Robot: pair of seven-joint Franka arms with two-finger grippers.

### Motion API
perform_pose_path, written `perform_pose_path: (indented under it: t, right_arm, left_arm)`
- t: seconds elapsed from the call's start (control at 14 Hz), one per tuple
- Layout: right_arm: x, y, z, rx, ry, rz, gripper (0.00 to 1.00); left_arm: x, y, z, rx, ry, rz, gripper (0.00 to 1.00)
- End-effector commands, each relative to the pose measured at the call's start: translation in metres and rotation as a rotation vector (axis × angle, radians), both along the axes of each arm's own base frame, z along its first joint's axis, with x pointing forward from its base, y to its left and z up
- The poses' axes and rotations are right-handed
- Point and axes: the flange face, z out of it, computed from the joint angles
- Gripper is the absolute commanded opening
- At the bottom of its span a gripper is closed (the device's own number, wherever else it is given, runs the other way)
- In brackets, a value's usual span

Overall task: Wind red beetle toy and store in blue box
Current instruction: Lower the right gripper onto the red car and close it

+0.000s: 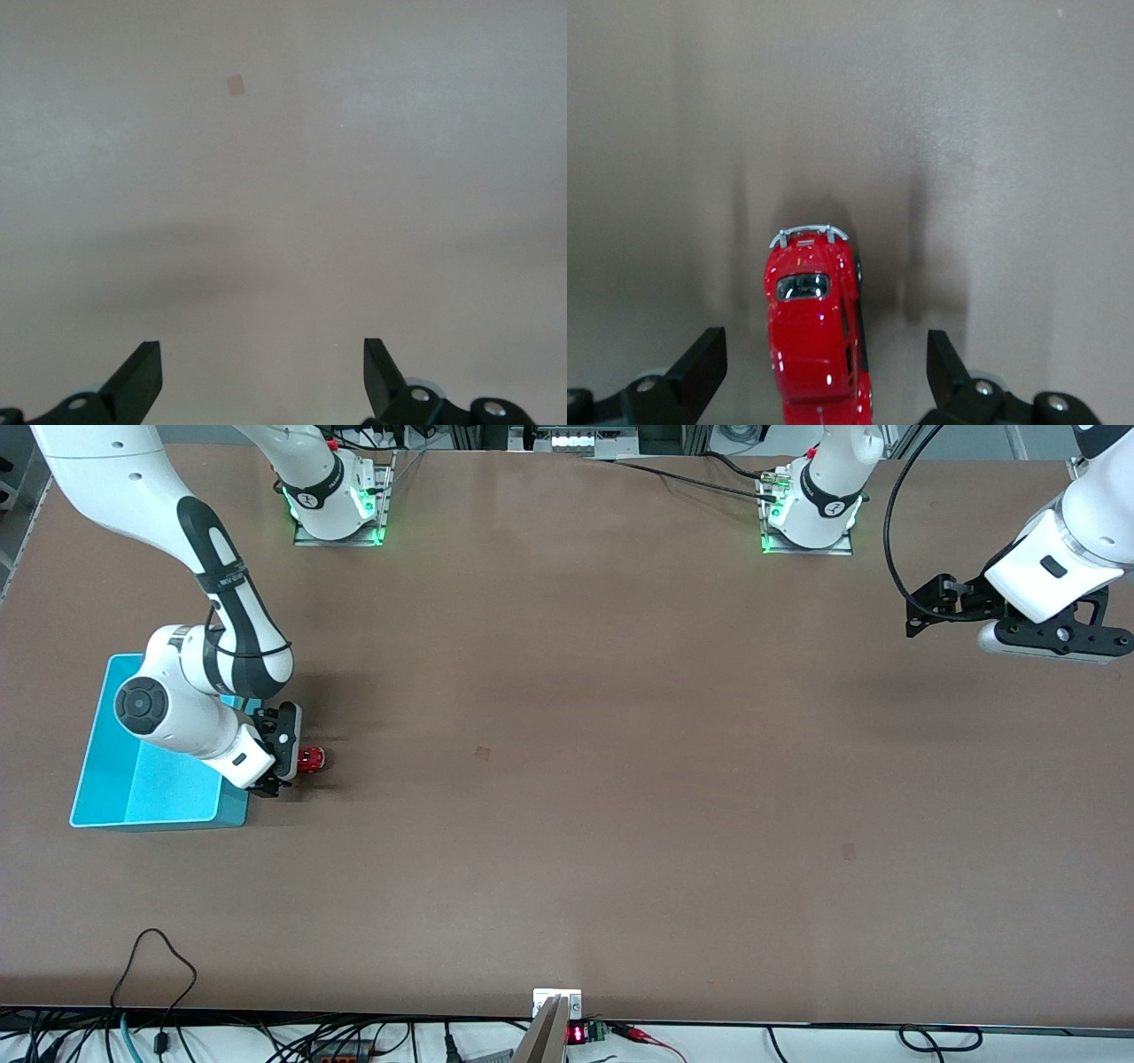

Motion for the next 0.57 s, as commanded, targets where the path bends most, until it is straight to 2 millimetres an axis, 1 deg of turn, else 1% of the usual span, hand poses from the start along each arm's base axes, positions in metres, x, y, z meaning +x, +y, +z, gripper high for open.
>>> perform_pose_path:
  t: [0.0,0.07,0.14,0.21,0.29,0.36,0.43,0.5]
  right_arm:
    - [-0.006,-0.002,-0.008,0.011,0.001,0.024,1.0]
    - [-0.007,-0.002,-0.013,0.011,0.009,0.024,1.0]
    - [-0.008,-0.002,-0.013,0.011,0.012,0.022,0.95]
    - [-0.008,-0.003,-0.013,0.009,0.012,0.024,0.77]
    - [-0.007,-0.002,-0.012,0.01,0.01,0.036,0.37]
    - [-0.006,-0.002,-0.01,0.009,0.006,0.035,0.16]
    - [-0.005,-0.001,-0.006,0.009,0.001,0.035,0.09]
    - [-0.003,0.0,-0.002,0.01,-0.008,0.027,0.05]
  left_arm:
    - [0.008,-0.002,0.004,0.014,-0.04,0.009,1.0]
    - [0.008,-0.003,0.004,0.014,-0.039,0.01,1.0]
    - [0.006,-0.002,0.004,0.016,-0.031,0.01,1.0]
    - [0.006,-0.002,0.003,0.017,-0.027,0.015,1.0]
    - [0.006,-0.002,0.003,0.017,-0.028,0.015,1.0]
    - [0.007,0.0,0.003,0.017,-0.03,0.019,1.0]
    - [0.008,0.003,0.002,0.017,-0.028,0.024,1.0]
    - [0.008,0.003,0.002,0.017,-0.028,0.024,1.0]
